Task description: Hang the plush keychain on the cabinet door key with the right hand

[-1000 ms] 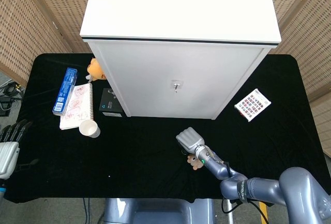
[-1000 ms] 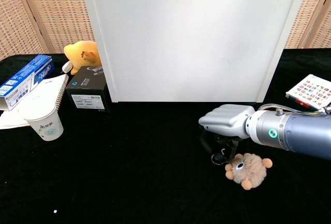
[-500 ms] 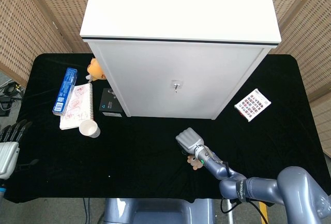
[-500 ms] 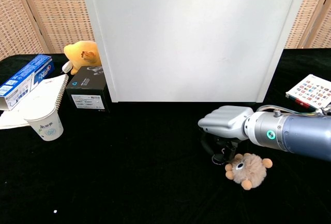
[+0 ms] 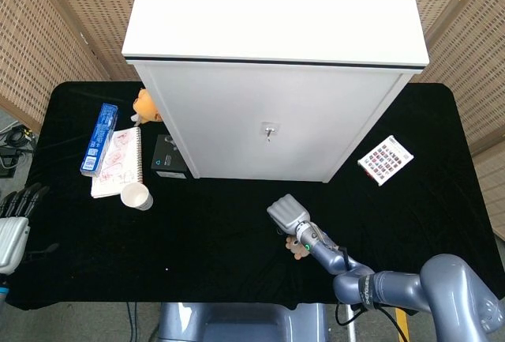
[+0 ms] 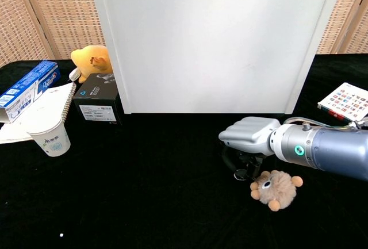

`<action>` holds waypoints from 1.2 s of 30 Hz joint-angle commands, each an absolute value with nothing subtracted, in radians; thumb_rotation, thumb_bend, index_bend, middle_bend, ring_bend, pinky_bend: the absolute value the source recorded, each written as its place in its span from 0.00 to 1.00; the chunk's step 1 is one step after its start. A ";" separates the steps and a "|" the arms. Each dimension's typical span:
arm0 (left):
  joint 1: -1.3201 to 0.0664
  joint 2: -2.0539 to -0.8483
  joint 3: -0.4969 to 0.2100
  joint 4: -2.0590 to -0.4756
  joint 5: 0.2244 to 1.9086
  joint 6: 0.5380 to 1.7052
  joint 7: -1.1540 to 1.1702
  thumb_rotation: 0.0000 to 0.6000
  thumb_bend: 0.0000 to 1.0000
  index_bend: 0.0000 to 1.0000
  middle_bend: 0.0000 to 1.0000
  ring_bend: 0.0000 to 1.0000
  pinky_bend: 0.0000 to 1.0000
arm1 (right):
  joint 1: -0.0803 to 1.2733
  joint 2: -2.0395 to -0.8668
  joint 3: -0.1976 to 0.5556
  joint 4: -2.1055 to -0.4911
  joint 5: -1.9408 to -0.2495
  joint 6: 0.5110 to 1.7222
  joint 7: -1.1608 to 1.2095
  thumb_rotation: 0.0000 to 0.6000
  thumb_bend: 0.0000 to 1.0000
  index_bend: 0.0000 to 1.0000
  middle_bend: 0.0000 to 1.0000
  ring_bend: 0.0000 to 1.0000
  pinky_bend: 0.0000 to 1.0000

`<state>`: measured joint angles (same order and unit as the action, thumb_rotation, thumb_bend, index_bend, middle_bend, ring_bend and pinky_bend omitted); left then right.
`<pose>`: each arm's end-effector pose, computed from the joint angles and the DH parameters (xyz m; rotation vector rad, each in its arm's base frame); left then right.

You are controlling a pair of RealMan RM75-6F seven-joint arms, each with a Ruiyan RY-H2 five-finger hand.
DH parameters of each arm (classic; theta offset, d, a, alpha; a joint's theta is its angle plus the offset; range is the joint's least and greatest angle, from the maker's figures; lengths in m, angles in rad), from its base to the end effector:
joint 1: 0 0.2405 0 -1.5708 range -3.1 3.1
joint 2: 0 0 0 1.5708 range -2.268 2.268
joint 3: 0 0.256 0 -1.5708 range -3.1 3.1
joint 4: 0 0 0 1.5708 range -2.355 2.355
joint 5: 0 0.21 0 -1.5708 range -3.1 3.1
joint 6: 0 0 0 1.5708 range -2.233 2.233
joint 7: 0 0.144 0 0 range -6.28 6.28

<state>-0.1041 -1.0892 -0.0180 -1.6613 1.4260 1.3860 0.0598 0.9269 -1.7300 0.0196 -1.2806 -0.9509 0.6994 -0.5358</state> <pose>-0.3179 0.1783 0.1505 -1.4213 -0.9889 -0.7735 -0.1441 -0.3272 -0.1090 2.2664 -0.8234 0.5326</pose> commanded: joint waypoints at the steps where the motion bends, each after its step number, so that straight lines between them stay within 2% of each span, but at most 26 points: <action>1: -0.104 -1.089 -0.018 -1.661 1.426 1.386 0.060 1.00 0.00 0.00 0.00 0.00 0.00 | 0.925 -1.728 0.023 -1.284 -0.959 0.703 -0.527 1.00 0.63 0.63 1.00 1.00 1.00; 18: -0.102 -1.089 -0.007 -1.668 1.447 1.391 0.062 1.00 0.00 0.00 0.00 0.00 0.00 | 0.851 -1.625 0.038 -1.415 -1.255 0.847 -0.299 1.00 0.64 0.66 1.00 1.00 1.00; 30: -0.101 -1.086 0.003 -1.673 1.467 1.393 0.060 1.00 0.00 0.00 0.00 0.00 0.00 | 0.830 -1.472 0.041 -1.596 -1.385 0.931 -0.314 1.00 0.63 0.67 1.00 1.00 1.00; 36: -0.102 -1.081 0.004 -1.674 1.472 1.391 0.048 1.00 0.00 0.00 0.00 0.00 0.00 | 0.829 -1.366 0.057 -1.694 -1.503 1.001 -0.341 1.00 0.64 0.67 1.00 1.00 1.00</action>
<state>-0.1023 -1.0820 0.0041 -1.6732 1.4713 1.3907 0.0488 0.8308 -1.3955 0.0494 -1.6636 -1.4665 0.9739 -0.3301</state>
